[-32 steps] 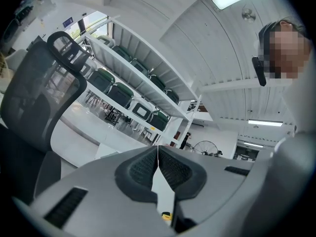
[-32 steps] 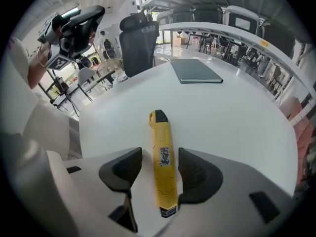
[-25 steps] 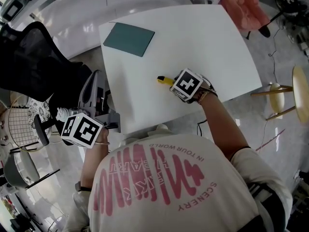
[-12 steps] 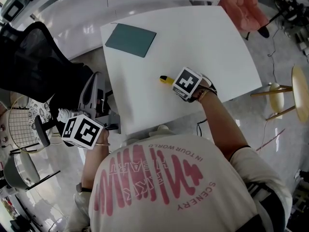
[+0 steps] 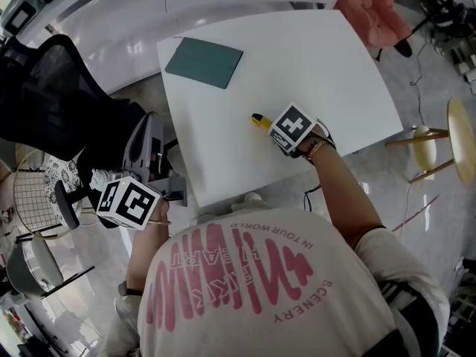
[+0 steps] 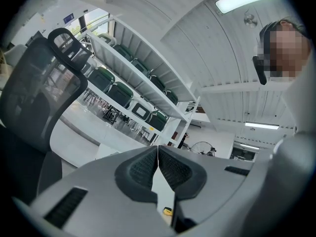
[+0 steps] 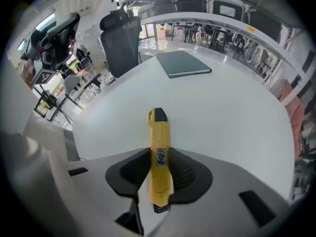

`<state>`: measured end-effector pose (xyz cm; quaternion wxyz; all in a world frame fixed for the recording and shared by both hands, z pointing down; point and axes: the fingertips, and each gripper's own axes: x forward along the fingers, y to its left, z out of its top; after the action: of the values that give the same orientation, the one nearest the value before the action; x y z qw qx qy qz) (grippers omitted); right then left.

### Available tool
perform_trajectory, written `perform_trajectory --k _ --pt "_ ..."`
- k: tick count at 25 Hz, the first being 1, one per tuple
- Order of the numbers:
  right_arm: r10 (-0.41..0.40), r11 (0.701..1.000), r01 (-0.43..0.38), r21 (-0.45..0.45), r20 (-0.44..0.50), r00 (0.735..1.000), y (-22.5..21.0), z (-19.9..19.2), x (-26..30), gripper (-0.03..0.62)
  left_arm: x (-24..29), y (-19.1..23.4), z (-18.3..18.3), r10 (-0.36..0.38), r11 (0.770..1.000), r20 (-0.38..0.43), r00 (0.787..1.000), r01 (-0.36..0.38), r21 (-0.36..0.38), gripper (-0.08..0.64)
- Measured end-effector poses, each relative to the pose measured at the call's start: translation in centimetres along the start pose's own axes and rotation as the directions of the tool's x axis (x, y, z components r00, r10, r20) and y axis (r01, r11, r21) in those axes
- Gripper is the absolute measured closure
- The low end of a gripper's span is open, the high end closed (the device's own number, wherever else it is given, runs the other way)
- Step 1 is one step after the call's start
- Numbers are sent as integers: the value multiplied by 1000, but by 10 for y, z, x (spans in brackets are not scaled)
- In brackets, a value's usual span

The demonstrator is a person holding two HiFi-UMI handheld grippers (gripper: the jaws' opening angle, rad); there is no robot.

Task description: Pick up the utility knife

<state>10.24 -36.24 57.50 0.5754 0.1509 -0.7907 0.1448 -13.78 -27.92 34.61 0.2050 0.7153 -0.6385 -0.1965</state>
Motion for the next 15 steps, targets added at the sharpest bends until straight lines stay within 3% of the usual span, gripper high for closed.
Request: perform_trajectory --k 9,15 --pt "-78 984 58 170 116 990 -13 8 -10 463 -2 3 3 9 1000 -26 1000 -9 17 535" --pt "-191 957 130 260 225 956 -10 24 -27 463 -11 15 6 21 1000 -60 998 -20 16 535"
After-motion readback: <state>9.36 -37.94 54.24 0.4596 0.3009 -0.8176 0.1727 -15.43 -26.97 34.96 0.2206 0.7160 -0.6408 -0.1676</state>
